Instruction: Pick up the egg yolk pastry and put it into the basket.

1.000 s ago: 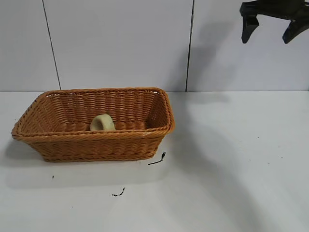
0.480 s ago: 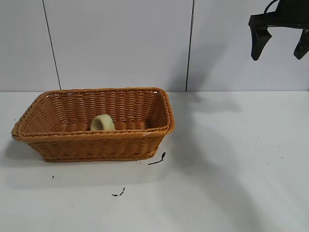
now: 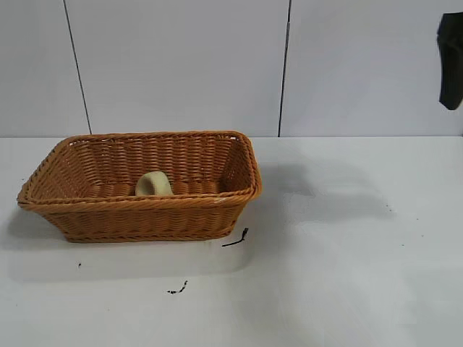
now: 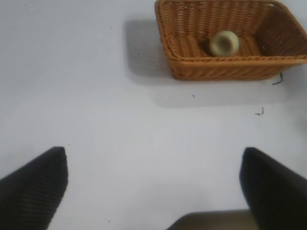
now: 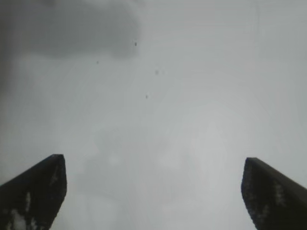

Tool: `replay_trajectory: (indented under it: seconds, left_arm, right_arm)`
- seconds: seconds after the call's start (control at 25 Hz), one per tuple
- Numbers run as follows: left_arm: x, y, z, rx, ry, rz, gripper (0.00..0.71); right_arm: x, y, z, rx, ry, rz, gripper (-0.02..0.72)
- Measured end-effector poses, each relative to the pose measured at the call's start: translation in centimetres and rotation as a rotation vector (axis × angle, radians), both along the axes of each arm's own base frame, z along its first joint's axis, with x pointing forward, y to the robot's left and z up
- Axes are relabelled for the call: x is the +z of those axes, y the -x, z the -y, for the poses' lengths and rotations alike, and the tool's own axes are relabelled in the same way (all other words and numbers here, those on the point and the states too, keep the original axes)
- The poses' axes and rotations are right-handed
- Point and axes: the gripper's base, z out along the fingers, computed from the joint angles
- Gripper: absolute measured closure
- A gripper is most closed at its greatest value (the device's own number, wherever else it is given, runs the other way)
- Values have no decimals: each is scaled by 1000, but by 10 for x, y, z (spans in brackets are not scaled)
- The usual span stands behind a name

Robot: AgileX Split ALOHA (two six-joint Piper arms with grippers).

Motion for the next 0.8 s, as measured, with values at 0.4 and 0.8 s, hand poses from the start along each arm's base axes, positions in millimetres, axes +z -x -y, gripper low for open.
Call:
replay_trajectory:
  seconds: [0.4,0.8]
  left_arm:
    - [0,0,0,0,0,0,15]
    - [0,0,0,0,0,0,15]
  right_arm:
    - [-16,135,-1,-2,3,21,15]
    - [-29,237,-5,-12,-23,471,15]
